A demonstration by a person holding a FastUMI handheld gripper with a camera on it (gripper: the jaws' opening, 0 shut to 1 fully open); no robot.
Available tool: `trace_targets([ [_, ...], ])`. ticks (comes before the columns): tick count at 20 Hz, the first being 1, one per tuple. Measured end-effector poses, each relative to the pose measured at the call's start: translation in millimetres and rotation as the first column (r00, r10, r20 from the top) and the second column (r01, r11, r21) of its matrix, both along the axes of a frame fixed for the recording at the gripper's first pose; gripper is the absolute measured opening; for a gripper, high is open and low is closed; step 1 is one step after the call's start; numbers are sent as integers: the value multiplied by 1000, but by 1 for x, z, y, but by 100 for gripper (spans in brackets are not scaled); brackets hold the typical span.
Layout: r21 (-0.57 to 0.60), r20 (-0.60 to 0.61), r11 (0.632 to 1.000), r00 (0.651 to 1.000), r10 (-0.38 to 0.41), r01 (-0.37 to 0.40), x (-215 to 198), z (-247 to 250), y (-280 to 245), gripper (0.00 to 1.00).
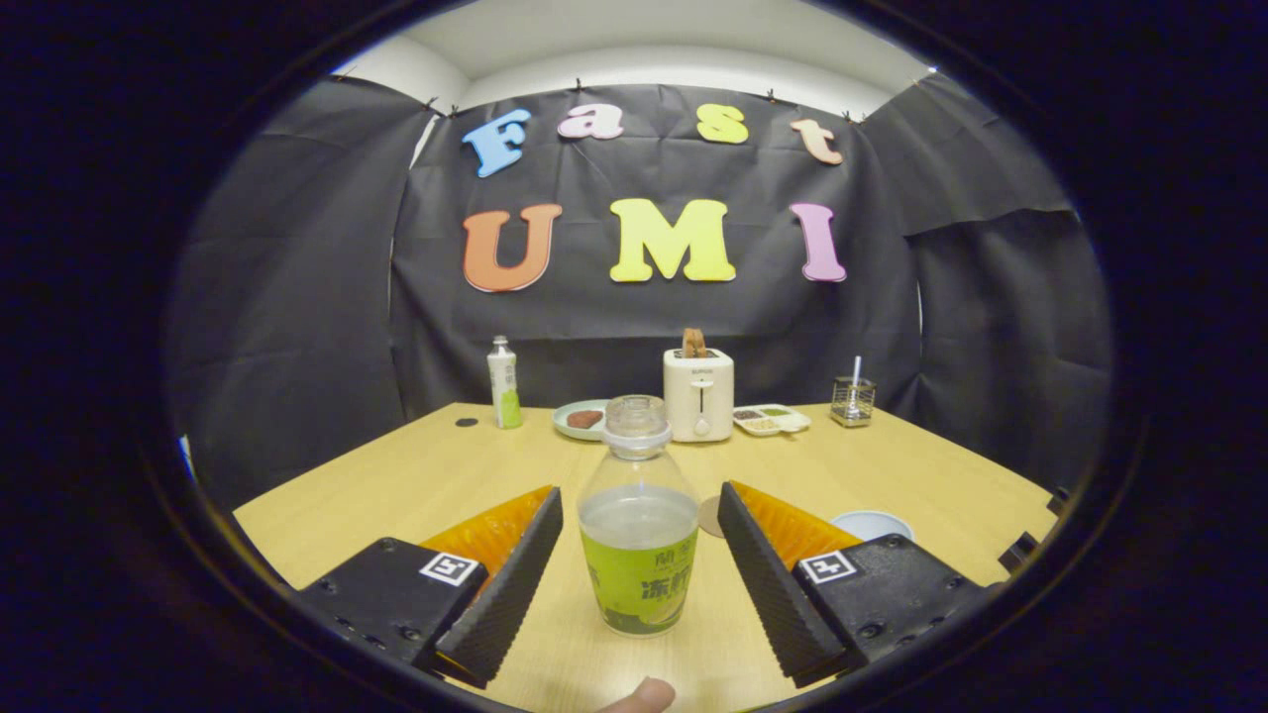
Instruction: Take the bottle from table, then pour the juice into the cup, finally place the bottle on the coaster
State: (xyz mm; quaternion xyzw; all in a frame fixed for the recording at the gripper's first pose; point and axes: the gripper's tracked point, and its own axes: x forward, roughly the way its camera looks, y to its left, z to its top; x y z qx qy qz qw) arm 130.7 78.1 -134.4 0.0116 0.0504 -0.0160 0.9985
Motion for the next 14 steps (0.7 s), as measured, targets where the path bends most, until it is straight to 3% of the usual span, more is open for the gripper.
trace_targets([
  [14,-19,-15,1000,1000,-4,4,20,-29,10,100],
])
